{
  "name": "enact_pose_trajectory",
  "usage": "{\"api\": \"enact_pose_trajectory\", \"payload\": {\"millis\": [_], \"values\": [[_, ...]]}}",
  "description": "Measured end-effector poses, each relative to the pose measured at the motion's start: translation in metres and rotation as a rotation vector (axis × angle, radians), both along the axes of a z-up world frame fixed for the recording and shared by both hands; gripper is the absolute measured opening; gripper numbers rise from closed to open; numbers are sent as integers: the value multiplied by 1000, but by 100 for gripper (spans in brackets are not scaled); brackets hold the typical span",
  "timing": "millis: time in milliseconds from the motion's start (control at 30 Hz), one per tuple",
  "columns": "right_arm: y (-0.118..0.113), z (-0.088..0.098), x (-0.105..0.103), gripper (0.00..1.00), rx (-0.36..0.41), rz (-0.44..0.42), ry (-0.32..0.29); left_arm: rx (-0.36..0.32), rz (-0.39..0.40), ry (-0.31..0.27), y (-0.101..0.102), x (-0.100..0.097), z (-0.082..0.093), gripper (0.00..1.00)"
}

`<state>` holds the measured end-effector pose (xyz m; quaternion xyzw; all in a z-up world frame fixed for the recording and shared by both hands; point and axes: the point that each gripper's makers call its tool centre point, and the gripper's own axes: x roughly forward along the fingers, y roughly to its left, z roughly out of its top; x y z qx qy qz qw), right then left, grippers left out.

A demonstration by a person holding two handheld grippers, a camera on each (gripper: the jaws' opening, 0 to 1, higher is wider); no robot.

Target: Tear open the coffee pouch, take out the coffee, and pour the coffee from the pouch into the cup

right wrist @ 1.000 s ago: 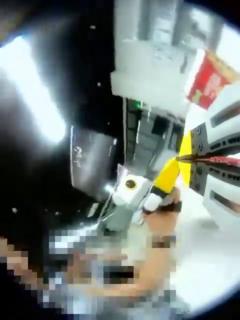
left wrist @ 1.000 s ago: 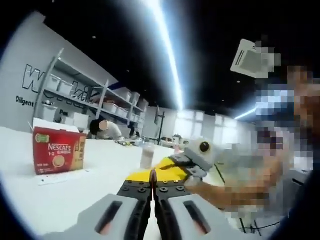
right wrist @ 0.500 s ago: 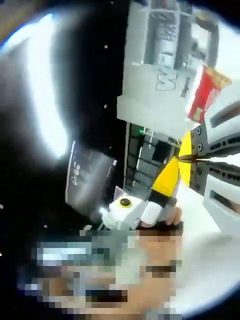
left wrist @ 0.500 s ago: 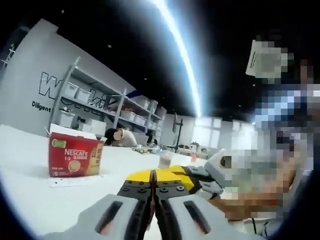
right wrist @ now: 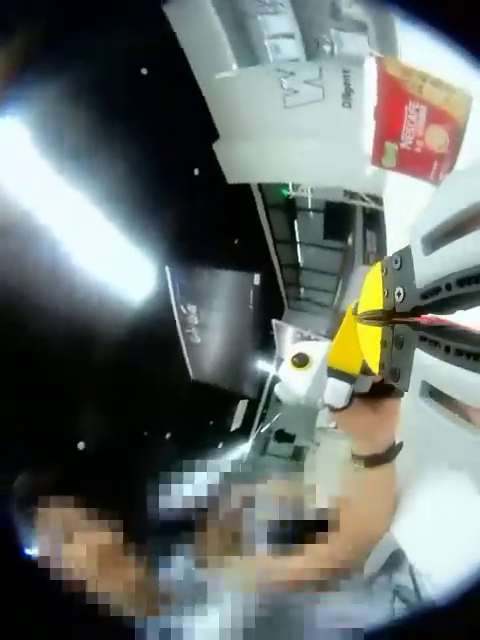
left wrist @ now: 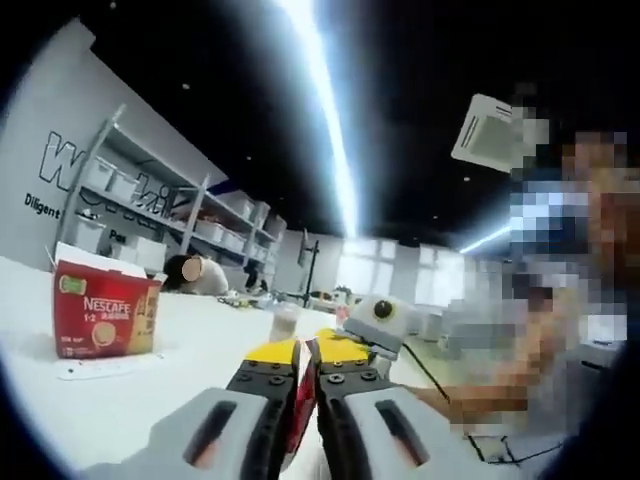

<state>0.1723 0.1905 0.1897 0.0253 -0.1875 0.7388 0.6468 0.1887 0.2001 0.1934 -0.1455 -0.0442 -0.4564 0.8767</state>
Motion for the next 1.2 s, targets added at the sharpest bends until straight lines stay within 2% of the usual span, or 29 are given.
{"api": "enact_pose_trajectory", "payload": {"millis": [67, 167, 233, 267, 367, 633, 767, 800, 833, 900, 1033, 1067, 1200], "values": [[-3, 2, -6, 1, 10, 23, -11, -14, -62, 18, -6, -7, 0, 7], [-10, 6, -24, 1, 19, 116, -46, -67, -199, 41, -16, -25, 3, 6], [-13, 7, -29, 1, 14, 132, -60, -71, -222, 39, -19, -30, 3, 6], [-15, 7, -35, 1, 9, 168, -66, -81, -273, 47, -24, -37, 3, 6], [-20, 5, -48, 1, -14, 243, -79, -79, -360, 64, -31, -50, 1, 6], [-32, -3, -70, 1, -65, 381, -95, -45, -489, 87, -46, -73, -7, 6], [-33, -7, -73, 1, -90, 391, -120, -19, -514, 103, -48, -76, -12, 4], [-30, -7, -67, 1, -91, 349, -133, -25, -508, 108, -46, -74, -11, 3], [-29, -8, -61, 1, -99, 320, -138, -24, -469, 130, -44, -68, -13, 3], [-27, -10, -52, 1, -113, 260, -162, -12, -405, 121, -41, -58, -15, 2], [-20, -11, -34, 1, -115, 135, -200, -41, -292, 168, -31, -38, -17, 2], [-17, -13, -28, 1, -124, 86, -230, -42, -265, 190, -29, -33, -19, 2], [-3, -21, 0, 1, -149, -115, -292, -26, -75, 205, -12, -5, -28, 1]]}}
